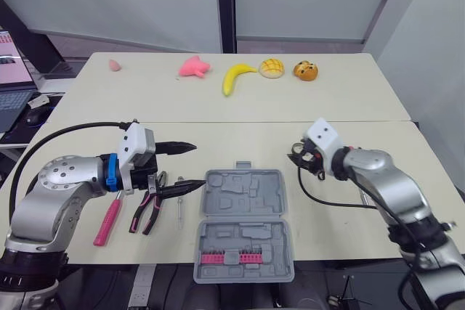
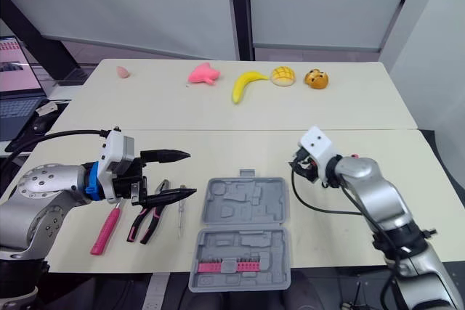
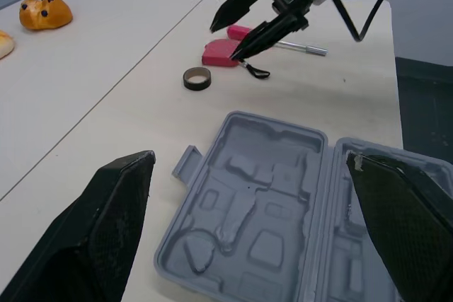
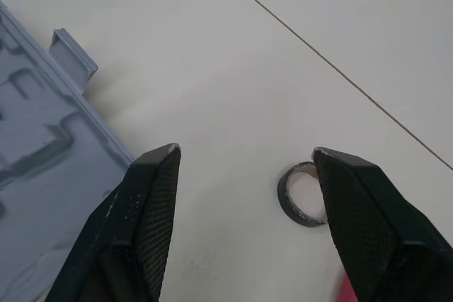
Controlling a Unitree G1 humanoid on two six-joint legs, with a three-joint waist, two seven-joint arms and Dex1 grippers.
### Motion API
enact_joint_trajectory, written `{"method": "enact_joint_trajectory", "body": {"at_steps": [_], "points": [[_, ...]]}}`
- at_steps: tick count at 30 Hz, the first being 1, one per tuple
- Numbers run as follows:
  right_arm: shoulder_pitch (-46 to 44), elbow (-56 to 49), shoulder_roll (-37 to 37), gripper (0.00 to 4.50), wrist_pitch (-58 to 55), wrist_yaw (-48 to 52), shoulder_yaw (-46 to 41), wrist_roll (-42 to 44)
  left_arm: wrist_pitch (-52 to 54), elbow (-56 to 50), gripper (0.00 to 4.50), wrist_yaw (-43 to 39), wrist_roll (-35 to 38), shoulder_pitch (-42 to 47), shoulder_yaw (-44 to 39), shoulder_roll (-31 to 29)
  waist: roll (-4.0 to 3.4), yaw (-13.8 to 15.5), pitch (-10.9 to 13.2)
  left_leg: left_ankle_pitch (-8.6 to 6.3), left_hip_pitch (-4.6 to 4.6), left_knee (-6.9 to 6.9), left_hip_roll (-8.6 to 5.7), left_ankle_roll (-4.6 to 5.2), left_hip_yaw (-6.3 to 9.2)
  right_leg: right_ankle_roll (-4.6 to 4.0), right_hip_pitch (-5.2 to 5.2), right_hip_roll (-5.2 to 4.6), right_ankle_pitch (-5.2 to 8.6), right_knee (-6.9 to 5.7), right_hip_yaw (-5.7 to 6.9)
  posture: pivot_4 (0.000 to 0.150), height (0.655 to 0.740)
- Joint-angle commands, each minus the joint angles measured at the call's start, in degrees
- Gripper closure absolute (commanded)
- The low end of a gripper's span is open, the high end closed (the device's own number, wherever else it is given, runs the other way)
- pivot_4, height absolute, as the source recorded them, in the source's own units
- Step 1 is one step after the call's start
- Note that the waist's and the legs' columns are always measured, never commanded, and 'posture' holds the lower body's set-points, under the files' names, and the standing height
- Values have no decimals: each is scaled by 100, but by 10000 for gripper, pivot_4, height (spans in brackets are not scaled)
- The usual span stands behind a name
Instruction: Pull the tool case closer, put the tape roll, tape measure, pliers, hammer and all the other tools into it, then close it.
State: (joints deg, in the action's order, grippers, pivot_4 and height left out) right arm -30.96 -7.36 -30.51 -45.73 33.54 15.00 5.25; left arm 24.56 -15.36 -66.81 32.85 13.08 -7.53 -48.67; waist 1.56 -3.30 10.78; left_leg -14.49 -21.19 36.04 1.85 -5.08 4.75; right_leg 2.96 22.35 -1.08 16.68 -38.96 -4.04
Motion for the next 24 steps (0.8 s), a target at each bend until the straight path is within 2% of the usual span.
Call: {"method": "enact_joint_trajectory", "body": {"at_steps": [1,10,22,24], "points": [[-425,726,244,13104,141,-150,123,-255,2,-187,0,-1,59,150,82,32,0,-1,0,0,-1,0,0,0,1,0,0,0,0,0,2,1500,7255],[-930,2413,671,13104,650,-234,236,-658,32,-277,0,65,38,254,236,87,0,1,0,1,-83,10,-1,1,6,-4,85,-1,-6,-12,6,1500,7255],[-1199,3539,962,13104,1192,-347,-41,-773,23,-297,0,107,11,371,353,138,0,-16,0,1,-82,10,-1,2,5,-7,88,-1,-9,-15,6,1500,7255],[-1212,3601,979,17017,1231,-360,-76,-783,11,-282,0,97,-4,399,373,143,0,-15,0,1,-83,10,-1,2,5,-7,88,-1,-9,-15,6,1500,7255]]}}
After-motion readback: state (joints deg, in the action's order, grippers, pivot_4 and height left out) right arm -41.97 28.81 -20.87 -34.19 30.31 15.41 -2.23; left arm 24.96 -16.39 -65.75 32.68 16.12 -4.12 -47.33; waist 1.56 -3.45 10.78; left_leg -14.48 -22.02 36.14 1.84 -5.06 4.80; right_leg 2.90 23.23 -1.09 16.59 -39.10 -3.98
